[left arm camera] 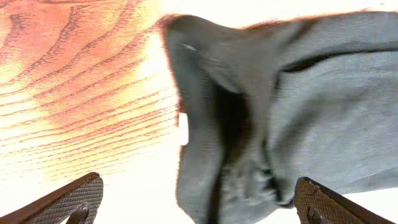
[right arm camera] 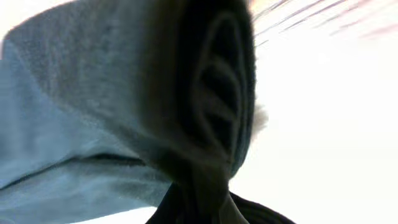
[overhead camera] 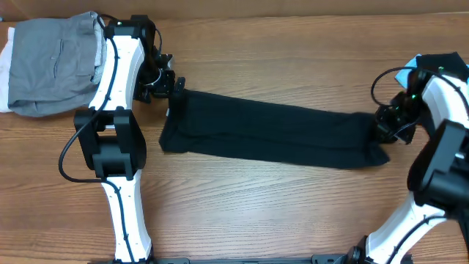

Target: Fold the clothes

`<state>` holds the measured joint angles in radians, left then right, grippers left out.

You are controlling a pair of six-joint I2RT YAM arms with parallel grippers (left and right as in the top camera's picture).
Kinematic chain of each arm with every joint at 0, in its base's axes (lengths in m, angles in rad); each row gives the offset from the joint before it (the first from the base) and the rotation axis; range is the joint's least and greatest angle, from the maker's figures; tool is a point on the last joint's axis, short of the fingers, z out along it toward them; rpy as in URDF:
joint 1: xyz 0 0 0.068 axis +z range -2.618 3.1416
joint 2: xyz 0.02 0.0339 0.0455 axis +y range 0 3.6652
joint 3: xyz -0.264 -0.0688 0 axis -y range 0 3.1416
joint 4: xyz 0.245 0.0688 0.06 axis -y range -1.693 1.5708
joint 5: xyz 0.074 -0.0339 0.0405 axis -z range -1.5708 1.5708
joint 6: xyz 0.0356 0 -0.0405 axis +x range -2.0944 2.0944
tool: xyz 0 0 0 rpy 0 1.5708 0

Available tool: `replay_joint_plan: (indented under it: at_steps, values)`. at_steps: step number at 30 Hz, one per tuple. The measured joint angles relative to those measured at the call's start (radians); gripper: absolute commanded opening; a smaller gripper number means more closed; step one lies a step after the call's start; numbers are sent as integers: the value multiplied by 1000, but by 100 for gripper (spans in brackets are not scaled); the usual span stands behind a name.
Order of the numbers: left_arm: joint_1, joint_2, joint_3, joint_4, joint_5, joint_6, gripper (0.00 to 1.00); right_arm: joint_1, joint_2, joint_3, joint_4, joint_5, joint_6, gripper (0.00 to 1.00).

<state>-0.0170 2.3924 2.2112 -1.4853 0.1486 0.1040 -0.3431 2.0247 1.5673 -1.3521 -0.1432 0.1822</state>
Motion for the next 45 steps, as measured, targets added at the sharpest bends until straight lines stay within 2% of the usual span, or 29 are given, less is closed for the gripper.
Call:
replay_joint_plan:
  at_steps: [6,18,25,45]
  values:
    - [0,0,0,0,0,0,100,100,-86,17,-21,27,36,4]
    - [0,0,0,5,0,-23,100,451,-85,-81,192,-35,103,6]
    - [0,0,0,16,0,-23,100,502,-85,-155,277,-85,124,6]
    - [0,0,0,27,0,-23,100,573,-85,-157,418,-264,232,7]
